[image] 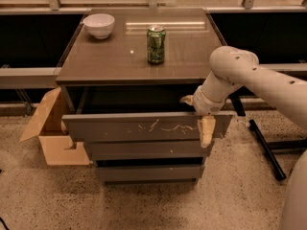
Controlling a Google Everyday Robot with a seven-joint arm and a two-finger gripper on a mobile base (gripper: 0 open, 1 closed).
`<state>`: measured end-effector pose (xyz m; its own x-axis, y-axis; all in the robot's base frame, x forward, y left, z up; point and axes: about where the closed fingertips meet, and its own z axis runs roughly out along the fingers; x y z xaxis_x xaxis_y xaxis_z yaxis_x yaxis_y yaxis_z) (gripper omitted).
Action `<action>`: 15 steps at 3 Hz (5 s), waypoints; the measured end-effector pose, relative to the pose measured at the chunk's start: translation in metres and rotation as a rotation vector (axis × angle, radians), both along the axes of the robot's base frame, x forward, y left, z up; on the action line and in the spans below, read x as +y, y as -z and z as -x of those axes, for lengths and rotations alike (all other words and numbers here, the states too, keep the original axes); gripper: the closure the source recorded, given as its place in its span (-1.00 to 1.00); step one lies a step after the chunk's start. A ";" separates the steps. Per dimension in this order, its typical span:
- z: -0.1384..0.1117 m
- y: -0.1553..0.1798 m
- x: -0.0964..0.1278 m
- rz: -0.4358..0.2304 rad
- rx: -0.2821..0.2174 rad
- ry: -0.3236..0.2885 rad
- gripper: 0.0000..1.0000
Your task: Open top drawer
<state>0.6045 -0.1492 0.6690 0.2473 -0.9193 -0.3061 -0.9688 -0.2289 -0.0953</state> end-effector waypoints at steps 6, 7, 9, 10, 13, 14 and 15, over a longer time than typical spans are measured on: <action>0.066 -0.021 -0.003 0.043 0.110 0.046 1.00; 0.074 -0.020 -0.004 0.026 0.122 0.059 1.00; 0.099 -0.013 -0.006 -0.015 0.185 0.087 1.00; 0.099 -0.013 -0.006 -0.015 0.185 0.087 1.00; 0.100 -0.019 -0.011 -0.021 0.168 0.087 -0.42; 0.099 -0.037 -0.024 -0.025 0.123 0.095 -0.88; 0.094 -0.061 -0.042 -0.013 0.066 0.111 -1.00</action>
Offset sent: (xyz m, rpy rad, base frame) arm -0.0442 -0.0001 0.0027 -0.0612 0.1597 -0.0282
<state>0.5104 -0.1909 0.7298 0.1232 -0.9358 -0.3304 -0.9923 -0.1192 -0.0322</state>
